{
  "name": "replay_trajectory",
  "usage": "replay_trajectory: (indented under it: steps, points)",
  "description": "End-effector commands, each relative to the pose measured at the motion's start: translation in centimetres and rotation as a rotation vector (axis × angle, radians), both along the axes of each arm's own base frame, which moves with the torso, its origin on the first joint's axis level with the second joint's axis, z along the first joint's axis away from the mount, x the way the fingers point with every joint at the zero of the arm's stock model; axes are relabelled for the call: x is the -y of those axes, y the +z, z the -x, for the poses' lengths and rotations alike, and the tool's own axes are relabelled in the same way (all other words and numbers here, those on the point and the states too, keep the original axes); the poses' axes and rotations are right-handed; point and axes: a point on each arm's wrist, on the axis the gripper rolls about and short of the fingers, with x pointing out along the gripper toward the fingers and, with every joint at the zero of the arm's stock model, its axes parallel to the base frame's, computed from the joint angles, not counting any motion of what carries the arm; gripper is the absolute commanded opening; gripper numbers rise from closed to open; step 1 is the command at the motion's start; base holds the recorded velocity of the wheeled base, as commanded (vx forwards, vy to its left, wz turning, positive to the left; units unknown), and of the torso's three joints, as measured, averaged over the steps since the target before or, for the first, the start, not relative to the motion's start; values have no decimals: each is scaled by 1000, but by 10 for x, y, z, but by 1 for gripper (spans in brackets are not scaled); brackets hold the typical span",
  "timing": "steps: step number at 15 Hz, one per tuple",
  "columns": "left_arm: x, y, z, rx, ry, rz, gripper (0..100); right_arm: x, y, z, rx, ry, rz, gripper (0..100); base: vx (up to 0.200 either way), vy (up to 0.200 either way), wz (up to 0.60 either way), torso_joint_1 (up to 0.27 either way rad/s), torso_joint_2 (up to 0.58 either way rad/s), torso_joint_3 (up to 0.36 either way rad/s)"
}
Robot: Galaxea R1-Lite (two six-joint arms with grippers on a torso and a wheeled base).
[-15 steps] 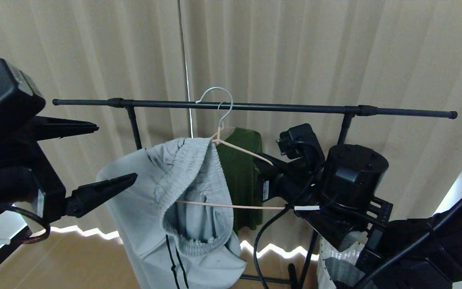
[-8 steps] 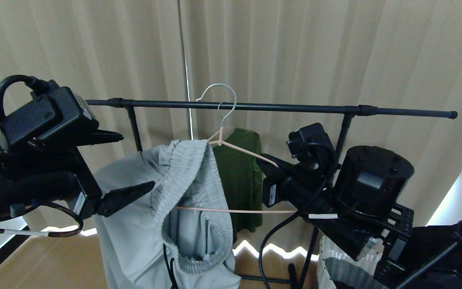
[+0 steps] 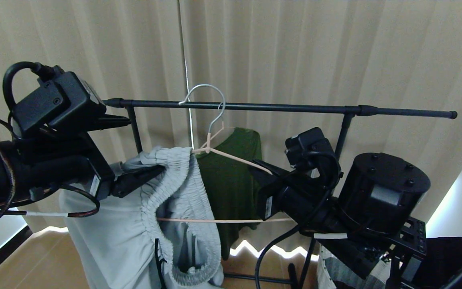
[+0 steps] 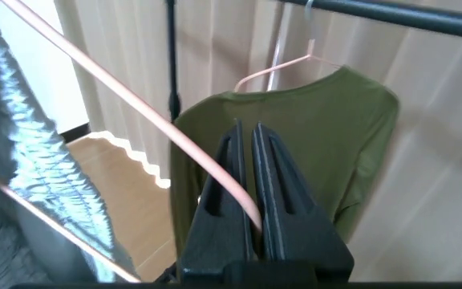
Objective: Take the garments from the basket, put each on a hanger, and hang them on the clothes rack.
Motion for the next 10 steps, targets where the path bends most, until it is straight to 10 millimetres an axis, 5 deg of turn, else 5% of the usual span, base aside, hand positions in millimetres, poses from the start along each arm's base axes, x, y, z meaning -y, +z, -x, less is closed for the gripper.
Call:
replay_trajectory:
  steps: [1,6,7,10]
  points:
    - [1,-4,-2,-14,-1,-6,100,-1,1,1,1,7,-2,0,0,0,0,0,0,0]
    - [1,-8,-1,-31,-18,-6,100,-3,6,8,12,65,-15,0,0,0,0,0,0,0]
    - [1,-8,0,-29,-31,-5,0,-3,6,9,11,69,-14,0,0,0,0,0,0,0]
    - [0,-9,1,-22,-37,-14,0,-3,6,9,11,69,-14,0,0,0,0,0,0,0]
